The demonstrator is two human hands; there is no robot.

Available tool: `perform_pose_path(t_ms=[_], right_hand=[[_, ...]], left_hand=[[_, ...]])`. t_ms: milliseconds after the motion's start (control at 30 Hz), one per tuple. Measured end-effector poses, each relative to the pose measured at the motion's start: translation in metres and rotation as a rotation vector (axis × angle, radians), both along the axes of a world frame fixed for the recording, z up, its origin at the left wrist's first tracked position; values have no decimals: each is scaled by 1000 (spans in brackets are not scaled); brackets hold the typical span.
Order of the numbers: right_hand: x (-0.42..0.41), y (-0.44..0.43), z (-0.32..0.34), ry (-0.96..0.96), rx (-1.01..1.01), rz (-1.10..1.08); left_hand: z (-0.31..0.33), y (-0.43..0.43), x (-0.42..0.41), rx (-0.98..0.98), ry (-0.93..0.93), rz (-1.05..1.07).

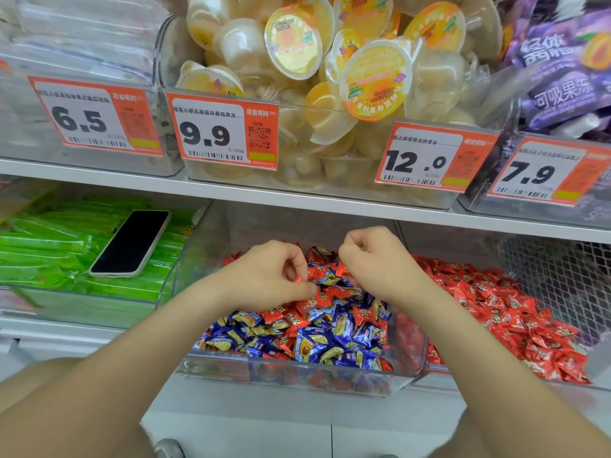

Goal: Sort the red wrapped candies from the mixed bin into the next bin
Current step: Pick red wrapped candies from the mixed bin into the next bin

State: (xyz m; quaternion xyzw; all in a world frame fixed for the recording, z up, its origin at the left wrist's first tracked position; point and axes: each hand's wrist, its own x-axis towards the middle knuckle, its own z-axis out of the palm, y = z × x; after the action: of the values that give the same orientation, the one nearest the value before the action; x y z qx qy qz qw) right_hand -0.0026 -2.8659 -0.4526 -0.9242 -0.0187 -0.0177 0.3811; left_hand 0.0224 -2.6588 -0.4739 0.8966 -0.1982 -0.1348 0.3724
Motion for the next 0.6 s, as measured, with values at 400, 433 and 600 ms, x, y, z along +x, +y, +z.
perform_pose_path(t_ms=[400,433,600], right_hand=[[-4,-22,1,181,22,116],[-4,-23,-2,149,-83,127],[-3,-16,-16,82,-384,157]], left_hand=[[-5,10,2,-171,83,-29],[-5,9,1,-192,70,-17],[-12,0,-4,-273,40,35]])
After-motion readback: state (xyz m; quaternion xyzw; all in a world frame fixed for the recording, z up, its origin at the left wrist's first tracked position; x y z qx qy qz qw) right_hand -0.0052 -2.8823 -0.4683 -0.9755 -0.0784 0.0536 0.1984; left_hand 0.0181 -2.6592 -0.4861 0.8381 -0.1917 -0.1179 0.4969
